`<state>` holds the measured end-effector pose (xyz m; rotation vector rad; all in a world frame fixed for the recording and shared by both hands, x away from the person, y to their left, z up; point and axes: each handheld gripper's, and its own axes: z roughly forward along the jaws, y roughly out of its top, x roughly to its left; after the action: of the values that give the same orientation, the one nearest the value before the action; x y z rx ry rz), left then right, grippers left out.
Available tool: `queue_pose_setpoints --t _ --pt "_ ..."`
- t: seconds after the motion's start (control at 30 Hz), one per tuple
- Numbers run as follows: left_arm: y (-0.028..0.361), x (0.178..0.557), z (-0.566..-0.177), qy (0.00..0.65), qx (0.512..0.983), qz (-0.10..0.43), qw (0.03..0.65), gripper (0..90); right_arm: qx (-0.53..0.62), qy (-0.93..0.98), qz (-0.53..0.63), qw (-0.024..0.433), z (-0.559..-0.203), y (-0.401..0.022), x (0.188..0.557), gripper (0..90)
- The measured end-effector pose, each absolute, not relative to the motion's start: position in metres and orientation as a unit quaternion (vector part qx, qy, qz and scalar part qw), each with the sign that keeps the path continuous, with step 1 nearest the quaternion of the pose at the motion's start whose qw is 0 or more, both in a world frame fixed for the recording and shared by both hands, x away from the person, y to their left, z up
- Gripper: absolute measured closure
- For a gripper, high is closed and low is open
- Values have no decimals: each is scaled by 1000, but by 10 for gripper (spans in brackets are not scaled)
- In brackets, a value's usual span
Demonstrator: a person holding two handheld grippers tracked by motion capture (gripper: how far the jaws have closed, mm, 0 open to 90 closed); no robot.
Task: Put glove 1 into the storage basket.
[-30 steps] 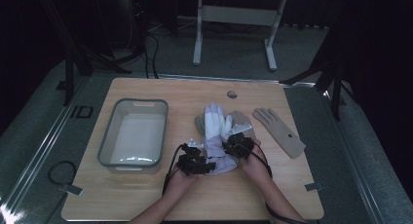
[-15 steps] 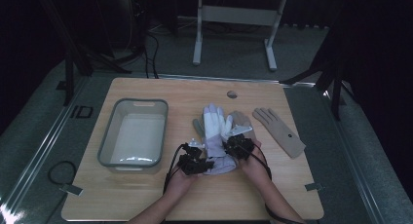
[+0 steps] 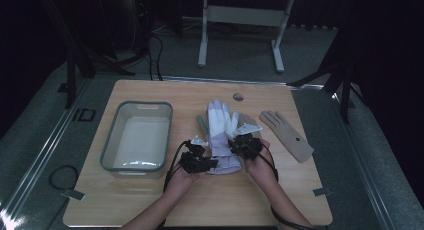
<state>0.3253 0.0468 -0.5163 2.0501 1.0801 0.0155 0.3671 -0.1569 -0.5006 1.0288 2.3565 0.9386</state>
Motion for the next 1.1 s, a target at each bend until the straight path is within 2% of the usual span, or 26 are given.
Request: queue_pose_setpoints --t 0.37,0.87,1.1 --pt "71 325 -481 402 825 28 395 757 356 839 358 203 -468 -141 365 837" --pt "115 318 -443 399 826 62 394 757 326 838 388 205 -430 -96 367 837" --pt "150 311 -428 407 821 73 393 757 303 843 396 203 -419 -65 367 837"
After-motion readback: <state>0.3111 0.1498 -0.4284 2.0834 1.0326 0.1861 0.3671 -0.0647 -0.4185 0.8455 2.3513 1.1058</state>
